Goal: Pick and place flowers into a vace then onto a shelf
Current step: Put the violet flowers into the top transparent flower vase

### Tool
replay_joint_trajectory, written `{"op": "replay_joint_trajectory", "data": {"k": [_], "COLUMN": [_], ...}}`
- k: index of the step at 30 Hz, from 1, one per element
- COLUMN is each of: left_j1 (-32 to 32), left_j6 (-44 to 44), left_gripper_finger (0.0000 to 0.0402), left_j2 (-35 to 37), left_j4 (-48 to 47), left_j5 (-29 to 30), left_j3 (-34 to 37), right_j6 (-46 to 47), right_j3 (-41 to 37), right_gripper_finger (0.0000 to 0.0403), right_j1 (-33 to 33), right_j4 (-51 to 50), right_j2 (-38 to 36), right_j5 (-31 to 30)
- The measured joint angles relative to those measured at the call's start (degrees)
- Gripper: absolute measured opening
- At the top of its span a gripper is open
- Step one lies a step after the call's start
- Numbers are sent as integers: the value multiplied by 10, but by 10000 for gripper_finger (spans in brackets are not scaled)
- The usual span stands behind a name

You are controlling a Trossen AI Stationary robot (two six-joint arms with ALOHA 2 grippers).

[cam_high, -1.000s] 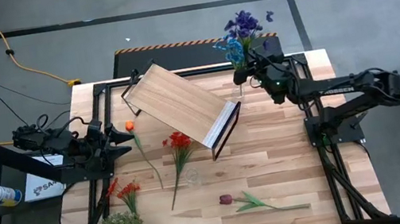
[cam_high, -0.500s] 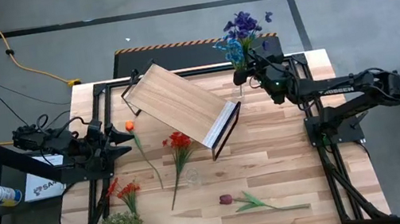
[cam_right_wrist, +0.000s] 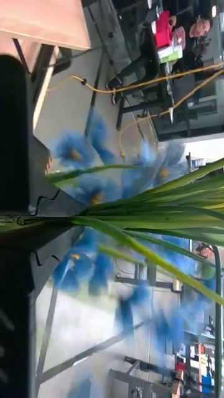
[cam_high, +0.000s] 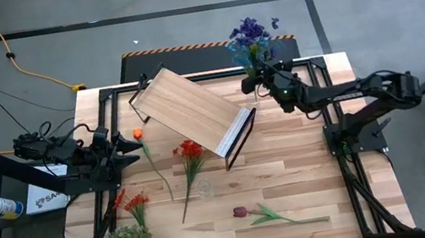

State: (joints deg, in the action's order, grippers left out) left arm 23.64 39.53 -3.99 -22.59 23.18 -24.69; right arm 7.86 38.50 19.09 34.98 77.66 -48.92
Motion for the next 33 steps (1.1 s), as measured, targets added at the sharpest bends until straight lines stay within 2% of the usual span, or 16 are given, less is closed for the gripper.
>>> {"op": "replay_joint_trajectory", "data": {"k": [5,13,27,33], "left_j1": [0,0,0,0], "left_j6": [0,-1,-2,-2], "left_gripper_finger": [337,337,337,337], "left_j2": [0,0,0,0], "left_j4": [0,0,0,0], "left_j5": [0,0,0,0], "left_j3": [0,0,0,0], "right_j6": [11,-22,11,11], "right_j3": [0,0,0,0], "right_gripper_finger": [1,20,32,54], "right_j1": [-4,-28,-34,-35], "right_j4": [0,0,-60,-61], "right_j2": [15,3,3,3], "right_j5": [-9,-85,-45,-26]}}
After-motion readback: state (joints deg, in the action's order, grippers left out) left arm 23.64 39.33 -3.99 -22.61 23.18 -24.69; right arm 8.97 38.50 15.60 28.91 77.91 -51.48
